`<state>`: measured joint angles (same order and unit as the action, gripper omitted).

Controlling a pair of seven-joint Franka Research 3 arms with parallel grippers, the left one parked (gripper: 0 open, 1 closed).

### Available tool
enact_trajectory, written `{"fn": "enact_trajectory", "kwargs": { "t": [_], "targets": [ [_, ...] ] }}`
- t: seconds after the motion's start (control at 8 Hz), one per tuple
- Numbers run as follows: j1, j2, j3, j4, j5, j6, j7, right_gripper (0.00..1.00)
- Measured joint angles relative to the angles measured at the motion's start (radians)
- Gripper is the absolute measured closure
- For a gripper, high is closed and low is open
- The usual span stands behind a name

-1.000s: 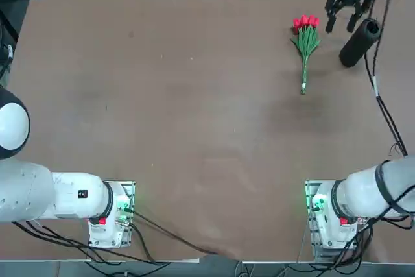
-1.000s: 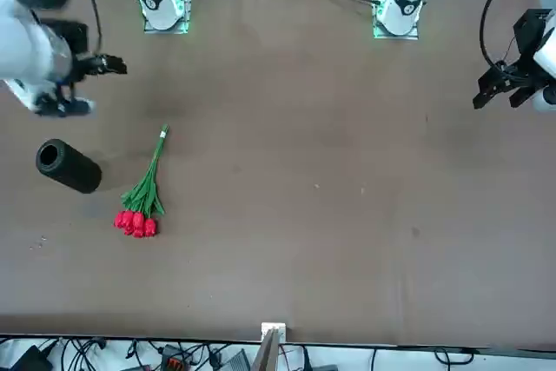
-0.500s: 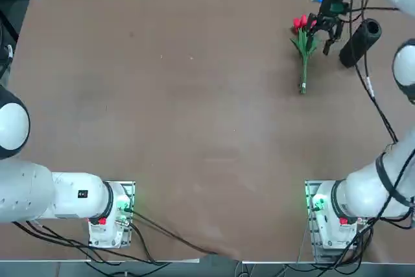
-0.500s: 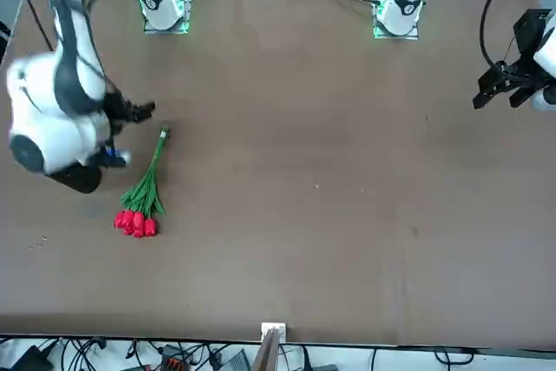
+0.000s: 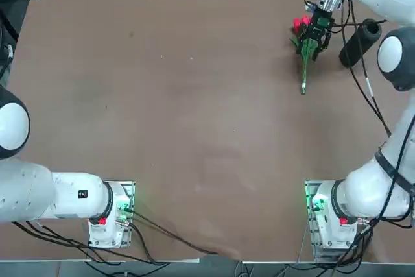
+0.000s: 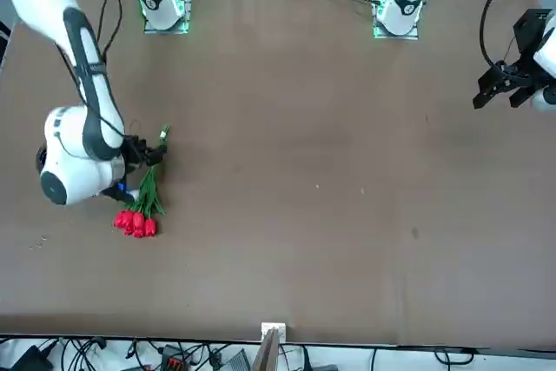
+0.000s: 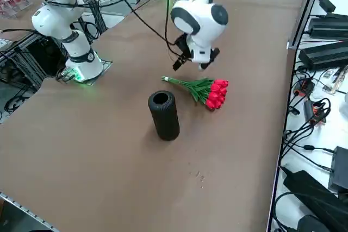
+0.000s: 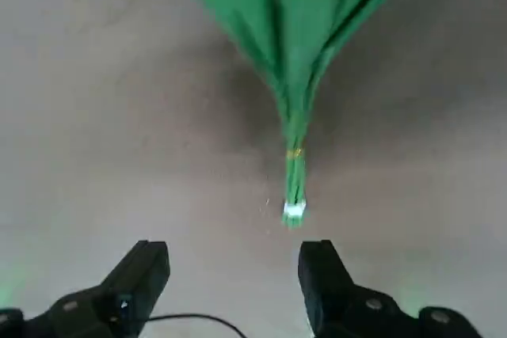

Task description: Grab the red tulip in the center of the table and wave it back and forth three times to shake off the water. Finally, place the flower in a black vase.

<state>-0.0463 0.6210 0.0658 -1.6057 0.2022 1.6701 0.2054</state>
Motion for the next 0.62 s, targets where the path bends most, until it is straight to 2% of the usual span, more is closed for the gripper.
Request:
{"fn": "enact_trajectory", "kwargs": {
  "t": [0.25,0.62],
  "targets": [
    [-0.054,0.056,-0.001,0.004,0.001,0.083,-0.002,0.00],
    [-0.057,0.104,0.003,0.012,0.001,0.145,-0.002,0.00]
  ]
}}
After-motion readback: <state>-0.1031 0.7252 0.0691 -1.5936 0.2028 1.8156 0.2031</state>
